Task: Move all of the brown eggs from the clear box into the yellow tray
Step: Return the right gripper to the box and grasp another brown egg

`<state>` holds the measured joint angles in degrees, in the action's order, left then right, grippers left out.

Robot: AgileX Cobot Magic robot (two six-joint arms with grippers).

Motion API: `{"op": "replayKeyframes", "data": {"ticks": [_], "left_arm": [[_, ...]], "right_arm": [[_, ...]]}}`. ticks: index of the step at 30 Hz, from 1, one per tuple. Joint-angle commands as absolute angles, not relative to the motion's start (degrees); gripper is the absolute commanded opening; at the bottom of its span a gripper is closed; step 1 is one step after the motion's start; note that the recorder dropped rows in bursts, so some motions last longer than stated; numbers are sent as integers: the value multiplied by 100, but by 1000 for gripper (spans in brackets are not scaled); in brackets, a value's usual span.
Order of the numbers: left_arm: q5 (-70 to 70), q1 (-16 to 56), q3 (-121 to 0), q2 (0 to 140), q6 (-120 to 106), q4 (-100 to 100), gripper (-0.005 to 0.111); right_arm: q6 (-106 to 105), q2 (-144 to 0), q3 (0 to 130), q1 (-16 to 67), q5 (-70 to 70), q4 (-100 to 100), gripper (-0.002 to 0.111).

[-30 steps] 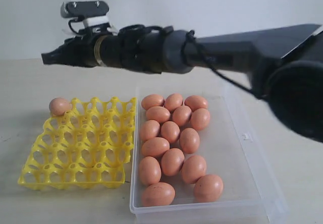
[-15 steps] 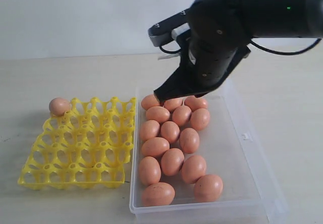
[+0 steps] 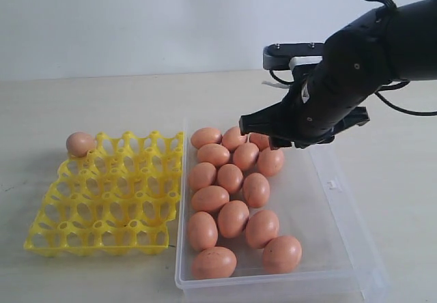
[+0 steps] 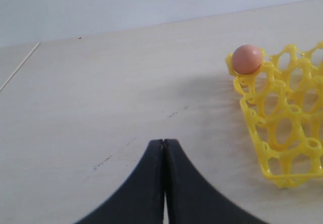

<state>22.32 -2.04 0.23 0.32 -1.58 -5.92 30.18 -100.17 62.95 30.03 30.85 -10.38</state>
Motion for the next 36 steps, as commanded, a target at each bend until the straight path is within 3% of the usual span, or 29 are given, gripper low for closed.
{"op": "replayKeyframes", "data": {"ticks": [1, 31, 33, 36], "left_arm": [[2179, -172, 0, 0, -130, -578, 0], [2179, -172, 0, 0, -130, -578, 0], [2179, -172, 0, 0, -130, -578, 0], [2179, -172, 0, 0, -130, -578, 0]], "right_arm": [[2975, -10264, 6266, 2913, 2446, -768, 57], [3515, -11500, 6394, 2602, 1612, -1173, 57], [3515, -11512, 6394, 2602, 1612, -1173, 52], [3504, -11469, 6394, 2602, 1612, -1173, 26]]}}
